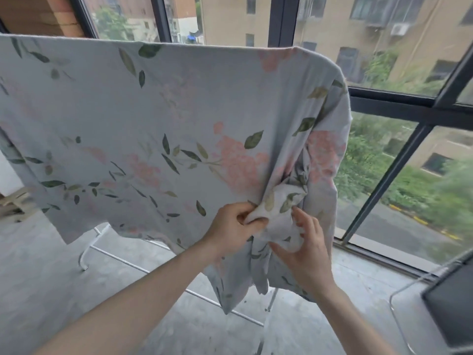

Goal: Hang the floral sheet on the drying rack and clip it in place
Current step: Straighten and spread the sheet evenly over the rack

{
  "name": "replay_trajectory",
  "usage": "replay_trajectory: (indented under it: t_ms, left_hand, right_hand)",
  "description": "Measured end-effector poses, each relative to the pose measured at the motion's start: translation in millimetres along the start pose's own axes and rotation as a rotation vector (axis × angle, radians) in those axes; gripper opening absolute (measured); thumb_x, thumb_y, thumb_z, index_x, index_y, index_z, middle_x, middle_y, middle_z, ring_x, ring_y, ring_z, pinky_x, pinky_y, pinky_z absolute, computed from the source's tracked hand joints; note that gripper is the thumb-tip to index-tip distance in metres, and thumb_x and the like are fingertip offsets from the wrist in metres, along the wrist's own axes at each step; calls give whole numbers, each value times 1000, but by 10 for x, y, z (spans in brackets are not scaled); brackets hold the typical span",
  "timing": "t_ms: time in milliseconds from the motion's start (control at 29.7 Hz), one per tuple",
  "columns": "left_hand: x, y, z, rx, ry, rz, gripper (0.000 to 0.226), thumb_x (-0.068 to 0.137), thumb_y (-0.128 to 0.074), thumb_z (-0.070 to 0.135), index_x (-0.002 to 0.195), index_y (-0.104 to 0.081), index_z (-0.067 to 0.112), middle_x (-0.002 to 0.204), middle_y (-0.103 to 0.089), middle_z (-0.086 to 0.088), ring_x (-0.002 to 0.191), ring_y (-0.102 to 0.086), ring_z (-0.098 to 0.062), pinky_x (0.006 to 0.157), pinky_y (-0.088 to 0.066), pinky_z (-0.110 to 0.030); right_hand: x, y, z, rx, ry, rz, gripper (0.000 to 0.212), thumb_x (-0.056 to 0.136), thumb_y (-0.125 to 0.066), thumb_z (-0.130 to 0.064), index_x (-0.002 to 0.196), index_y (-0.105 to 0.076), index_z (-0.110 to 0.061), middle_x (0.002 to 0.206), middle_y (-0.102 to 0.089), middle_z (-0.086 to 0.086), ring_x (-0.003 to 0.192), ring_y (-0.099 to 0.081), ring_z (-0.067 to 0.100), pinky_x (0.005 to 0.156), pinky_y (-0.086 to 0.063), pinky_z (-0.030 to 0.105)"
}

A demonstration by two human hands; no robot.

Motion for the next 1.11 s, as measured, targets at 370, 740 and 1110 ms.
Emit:
replay_trajectory:
  t_ms: [370, 740, 1110]
  left_hand:
    - [15, 324, -509, -25, 416, -33, 17, 86, -78, 20, 103, -78, 20, 109, -76, -1, 92, -73, -15, 66, -60, -23]
    - [277, 192, -1275, -601, 828, 72, 35, 95, -73, 24, 128, -66, 13, 145, -51, -5, 127, -56, -31, 95, -55, -43]
    - [436, 434, -1675, -441, 859, -68, 67, 92, -79, 26, 148, -47, 10, 137, -54, -5, 123, -54, -26, 107, -48, -42]
  right_hand:
    - [23, 133, 381, 81, -145, 211, 33, 80, -65, 11, 86, -79, -18, 89, -68, -15, 79, -63, 8, 63, -46, 21]
    - [-66, 127, 1025, -18, -372, 144, 42, 83, -59, 10, 98, -80, -23, 107, -69, -9, 95, -63, 14, 82, -44, 13]
    - [-902, -748, 887, 229, -1013, -319, 60, 64, -87, -41, 113, -65, -14, 98, -71, -2, 85, -68, 17, 73, -56, 37]
Point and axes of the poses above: each hand's wrist, its own x-axis towards the middle knuckle, its own y-axis out of the back of the hand, z = x × y, the point moved 4 cm from there along x, towards the middle knuckle
